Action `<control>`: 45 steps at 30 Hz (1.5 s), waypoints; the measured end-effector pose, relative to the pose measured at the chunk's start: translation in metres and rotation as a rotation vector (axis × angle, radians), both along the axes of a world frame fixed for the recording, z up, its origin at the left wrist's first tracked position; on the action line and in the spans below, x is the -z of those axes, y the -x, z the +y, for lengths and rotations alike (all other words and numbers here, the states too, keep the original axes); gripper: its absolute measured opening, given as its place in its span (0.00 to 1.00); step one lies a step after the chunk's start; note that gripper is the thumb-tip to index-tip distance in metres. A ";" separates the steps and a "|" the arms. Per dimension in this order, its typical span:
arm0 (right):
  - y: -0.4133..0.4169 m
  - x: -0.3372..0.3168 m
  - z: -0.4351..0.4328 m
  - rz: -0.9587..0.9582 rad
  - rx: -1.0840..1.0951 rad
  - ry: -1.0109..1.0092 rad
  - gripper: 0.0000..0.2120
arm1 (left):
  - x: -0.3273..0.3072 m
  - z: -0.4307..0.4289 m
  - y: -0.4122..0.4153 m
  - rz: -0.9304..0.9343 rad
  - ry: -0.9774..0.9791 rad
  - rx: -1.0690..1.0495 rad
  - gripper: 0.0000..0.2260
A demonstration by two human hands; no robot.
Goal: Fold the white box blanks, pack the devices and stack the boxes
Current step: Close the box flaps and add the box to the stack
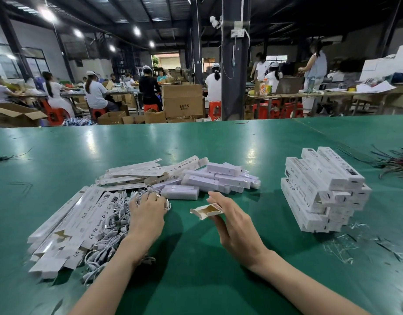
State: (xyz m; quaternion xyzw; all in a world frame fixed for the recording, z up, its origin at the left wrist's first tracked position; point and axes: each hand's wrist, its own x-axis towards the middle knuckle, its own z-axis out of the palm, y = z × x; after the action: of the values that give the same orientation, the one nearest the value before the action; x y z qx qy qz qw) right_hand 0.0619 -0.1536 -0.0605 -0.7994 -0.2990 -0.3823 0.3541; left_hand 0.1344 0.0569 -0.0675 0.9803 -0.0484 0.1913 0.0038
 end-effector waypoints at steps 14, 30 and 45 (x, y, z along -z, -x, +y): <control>-0.007 0.006 -0.006 0.061 0.116 -0.052 0.17 | -0.009 -0.020 -0.022 -0.042 0.044 0.058 0.16; -0.013 0.011 -0.009 0.101 0.149 -0.119 0.19 | -0.023 -0.034 -0.061 0.126 -0.074 0.179 0.15; -0.018 0.007 -0.016 -0.058 0.350 0.014 0.23 | -0.068 -0.045 0.068 -0.312 0.549 0.684 0.10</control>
State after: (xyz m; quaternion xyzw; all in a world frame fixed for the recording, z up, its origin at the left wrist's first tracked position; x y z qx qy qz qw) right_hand 0.0798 -0.1694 -0.0671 -0.8304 -0.1680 -0.4590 0.2675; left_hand 0.0665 0.0123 0.0008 0.8302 -0.3166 0.3301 0.3186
